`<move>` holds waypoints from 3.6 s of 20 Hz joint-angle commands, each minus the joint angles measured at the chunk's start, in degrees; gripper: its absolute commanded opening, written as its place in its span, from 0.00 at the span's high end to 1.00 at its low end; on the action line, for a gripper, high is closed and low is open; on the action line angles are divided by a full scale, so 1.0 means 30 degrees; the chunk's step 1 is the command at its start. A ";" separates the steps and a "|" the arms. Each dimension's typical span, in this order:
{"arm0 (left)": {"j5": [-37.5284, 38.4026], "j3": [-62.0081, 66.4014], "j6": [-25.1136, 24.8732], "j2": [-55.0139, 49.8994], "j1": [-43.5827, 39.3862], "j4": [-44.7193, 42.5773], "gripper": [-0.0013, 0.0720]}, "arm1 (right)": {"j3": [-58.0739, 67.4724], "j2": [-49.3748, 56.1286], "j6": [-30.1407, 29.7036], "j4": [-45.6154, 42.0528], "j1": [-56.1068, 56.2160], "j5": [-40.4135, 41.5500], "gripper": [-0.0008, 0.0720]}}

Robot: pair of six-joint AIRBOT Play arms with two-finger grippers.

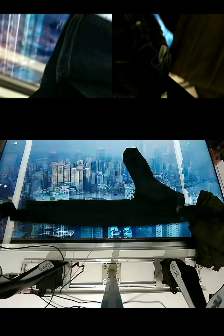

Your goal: Fold the clothes and pants, and hang the long-sleeved shirts on hangers.

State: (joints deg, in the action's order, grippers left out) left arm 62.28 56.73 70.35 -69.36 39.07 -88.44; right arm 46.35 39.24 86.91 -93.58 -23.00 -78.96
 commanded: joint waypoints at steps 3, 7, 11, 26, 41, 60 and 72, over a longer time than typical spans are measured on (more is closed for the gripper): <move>0.1122 -0.1647 -0.0882 -0.0095 0.0029 -0.5034 0.95 | -0.4240 -0.2951 -0.1836 0.0117 -0.0029 -0.5479 0.95; 0.0678 -0.1639 -0.0882 -0.0095 0.0022 -0.4991 0.72 | -0.4233 -0.2914 -0.1821 0.0146 -0.0029 -0.3869 0.43; 0.0022 -0.1246 0.1523 -0.0058 -0.0277 -0.4787 0.02 | -0.4095 -0.2900 -0.1814 0.1158 -0.0029 -0.0401 0.02; -0.1341 0.2288 0.6564 -0.0095 -0.7526 -0.3789 0.03 | 0.8816 1.6429 -0.3555 0.3053 1.3784 1.2029 0.04; -0.2098 0.2280 0.6557 -0.0095 -0.7912 -0.0911 0.03 | 1.6750 2.2637 0.0641 -0.3279 1.2968 0.7264 0.95; -0.1064 0.2251 0.2769 -0.1224 -1.4484 0.9238 0.03 | 0.9661 0.6688 -0.2127 0.0146 1.3114 -0.1268 0.95; -0.8007 0.3300 0.5566 -0.8903 -2.1857 1.3019 0.03 | 0.5523 0.6105 -0.2142 0.2237 0.8837 0.2412 0.95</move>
State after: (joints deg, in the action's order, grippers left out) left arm 41.67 65.34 85.19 -92.64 -25.58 -52.18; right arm 63.61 57.69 80.40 -88.33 4.16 -74.24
